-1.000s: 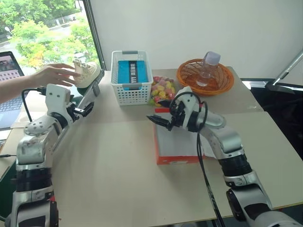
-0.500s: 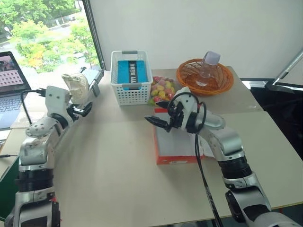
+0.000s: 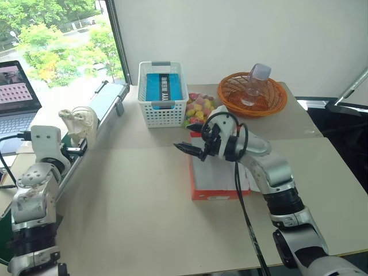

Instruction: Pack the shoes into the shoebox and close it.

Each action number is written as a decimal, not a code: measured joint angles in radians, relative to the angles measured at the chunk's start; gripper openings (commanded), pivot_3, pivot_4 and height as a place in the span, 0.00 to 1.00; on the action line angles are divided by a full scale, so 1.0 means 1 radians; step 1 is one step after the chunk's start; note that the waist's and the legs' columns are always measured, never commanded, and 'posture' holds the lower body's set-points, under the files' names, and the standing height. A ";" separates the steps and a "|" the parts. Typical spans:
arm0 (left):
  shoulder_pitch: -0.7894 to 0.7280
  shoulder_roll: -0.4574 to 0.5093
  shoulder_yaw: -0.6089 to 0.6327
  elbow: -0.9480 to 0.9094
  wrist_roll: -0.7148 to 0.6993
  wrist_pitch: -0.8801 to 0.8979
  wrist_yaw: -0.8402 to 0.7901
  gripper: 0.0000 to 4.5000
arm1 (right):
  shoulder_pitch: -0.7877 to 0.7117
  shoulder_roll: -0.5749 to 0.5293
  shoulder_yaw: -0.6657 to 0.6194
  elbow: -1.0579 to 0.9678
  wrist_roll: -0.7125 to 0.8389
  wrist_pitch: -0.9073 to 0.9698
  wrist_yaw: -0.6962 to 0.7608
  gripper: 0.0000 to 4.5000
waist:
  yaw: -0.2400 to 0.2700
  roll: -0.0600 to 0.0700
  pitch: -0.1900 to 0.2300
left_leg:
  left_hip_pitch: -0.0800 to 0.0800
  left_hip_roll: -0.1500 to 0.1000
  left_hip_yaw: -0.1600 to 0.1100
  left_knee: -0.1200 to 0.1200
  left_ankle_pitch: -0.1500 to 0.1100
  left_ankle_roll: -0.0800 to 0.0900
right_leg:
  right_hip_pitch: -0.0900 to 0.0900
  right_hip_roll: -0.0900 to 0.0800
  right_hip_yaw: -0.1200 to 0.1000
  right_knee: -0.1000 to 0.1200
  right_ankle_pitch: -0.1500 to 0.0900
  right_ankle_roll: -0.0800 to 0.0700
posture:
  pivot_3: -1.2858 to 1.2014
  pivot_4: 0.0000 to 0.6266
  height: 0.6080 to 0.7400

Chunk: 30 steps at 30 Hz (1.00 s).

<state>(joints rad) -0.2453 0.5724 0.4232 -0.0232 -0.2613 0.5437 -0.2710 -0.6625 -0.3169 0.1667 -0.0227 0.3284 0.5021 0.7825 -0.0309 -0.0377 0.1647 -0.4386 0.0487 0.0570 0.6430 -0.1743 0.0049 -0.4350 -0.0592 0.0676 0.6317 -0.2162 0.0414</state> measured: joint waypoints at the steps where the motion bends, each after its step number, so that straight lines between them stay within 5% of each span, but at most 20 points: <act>1: 0.011 -0.005 -0.002 -0.011 -0.006 0.003 -0.005 0.95 | 0.000 0.000 0.000 0.002 0.000 0.000 0.001 0.98 | -0.001 0.000 0.000 | 0.000 0.000 0.000 0.000 0.000 0.000 | 0.000 0.000 0.000 0.000 0.000 0.000 | 0.52 0.24 1.00; 6: 0.049 -0.028 0.008 -0.041 -0.022 0.048 0.004 0.95 | -0.001 0.000 0.000 0.011 -0.001 0.000 0.004 0.98 | -0.002 0.000 0.000 | 0.001 0.000 0.000 0.000 0.000 0.000 | 0.000 0.000 0.000 0.002 0.000 -0.001 | 0.52 0.24 1.00; 18: 0.013 -0.090 0.091 -0.011 -0.074 0.098 0.068 0.01 | -0.001 -0.009 0.001 0.011 -0.014 0.000 0.003 1.00 | 0.016 0.001 0.000 | 0.015 0.001 0.001 0.000 -0.003 -0.009 | 0.012 0.000 -0.001 0.001 -0.001 -0.005 | 0.52 0.24 1.00; 30: -0.011 -0.101 0.048 0.039 -0.021 -0.025 0.108 0.01 | -0.001 -0.015 -0.001 0.011 -0.030 0.000 0.007 1.00 | 0.021 0.000 0.000 | 0.013 0.001 0.001 0.000 -0.002 -0.010 | 0.011 0.000 -0.002 0.001 0.001 -0.008 | 0.52 0.24 1.00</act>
<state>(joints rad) -0.2567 0.4717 0.4714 0.0155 -0.2822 0.5189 -0.1626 -0.6634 -0.3319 0.1661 -0.0120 0.2981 0.5025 0.7895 -0.0098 -0.0374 0.1644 -0.4254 0.0501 0.0579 0.6432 -0.1765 -0.0054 -0.4237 -0.0593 0.0653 0.6325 -0.2150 0.0334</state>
